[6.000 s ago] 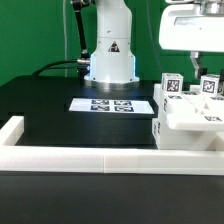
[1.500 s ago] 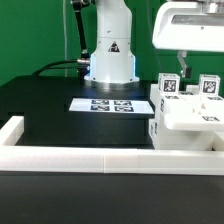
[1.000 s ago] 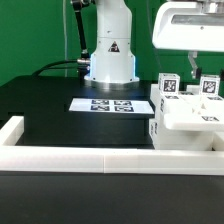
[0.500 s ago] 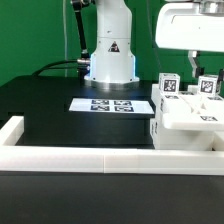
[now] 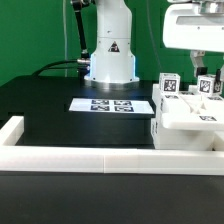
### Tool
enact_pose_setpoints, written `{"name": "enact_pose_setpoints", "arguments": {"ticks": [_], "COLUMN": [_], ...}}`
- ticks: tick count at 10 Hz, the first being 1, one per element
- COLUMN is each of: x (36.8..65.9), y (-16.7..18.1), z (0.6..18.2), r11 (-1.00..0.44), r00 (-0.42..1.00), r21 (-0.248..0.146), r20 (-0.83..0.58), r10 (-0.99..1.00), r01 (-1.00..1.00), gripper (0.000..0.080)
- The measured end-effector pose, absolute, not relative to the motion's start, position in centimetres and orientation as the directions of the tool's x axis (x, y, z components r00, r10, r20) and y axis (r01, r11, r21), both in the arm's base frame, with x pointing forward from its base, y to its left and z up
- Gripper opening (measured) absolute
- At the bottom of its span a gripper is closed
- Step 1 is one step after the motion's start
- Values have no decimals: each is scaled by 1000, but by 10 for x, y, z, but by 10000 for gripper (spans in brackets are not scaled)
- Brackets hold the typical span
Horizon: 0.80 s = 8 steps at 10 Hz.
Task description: Assemble chair
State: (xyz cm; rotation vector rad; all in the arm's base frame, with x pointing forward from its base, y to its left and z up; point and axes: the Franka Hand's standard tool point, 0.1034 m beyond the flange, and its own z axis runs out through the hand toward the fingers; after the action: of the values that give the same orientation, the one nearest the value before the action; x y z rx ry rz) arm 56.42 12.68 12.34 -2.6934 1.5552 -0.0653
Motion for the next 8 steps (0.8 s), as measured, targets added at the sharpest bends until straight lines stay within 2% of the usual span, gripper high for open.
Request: {"name": "enact_pose_setpoints", "arguments": {"ticks": [8], "x": [564], "y": [129], "z": [123], "r11": [-72], "r00": [73], "r21": [-52], "r20": [-7], "r10": [-997], "r01": [-996], "gripper": [288]}}
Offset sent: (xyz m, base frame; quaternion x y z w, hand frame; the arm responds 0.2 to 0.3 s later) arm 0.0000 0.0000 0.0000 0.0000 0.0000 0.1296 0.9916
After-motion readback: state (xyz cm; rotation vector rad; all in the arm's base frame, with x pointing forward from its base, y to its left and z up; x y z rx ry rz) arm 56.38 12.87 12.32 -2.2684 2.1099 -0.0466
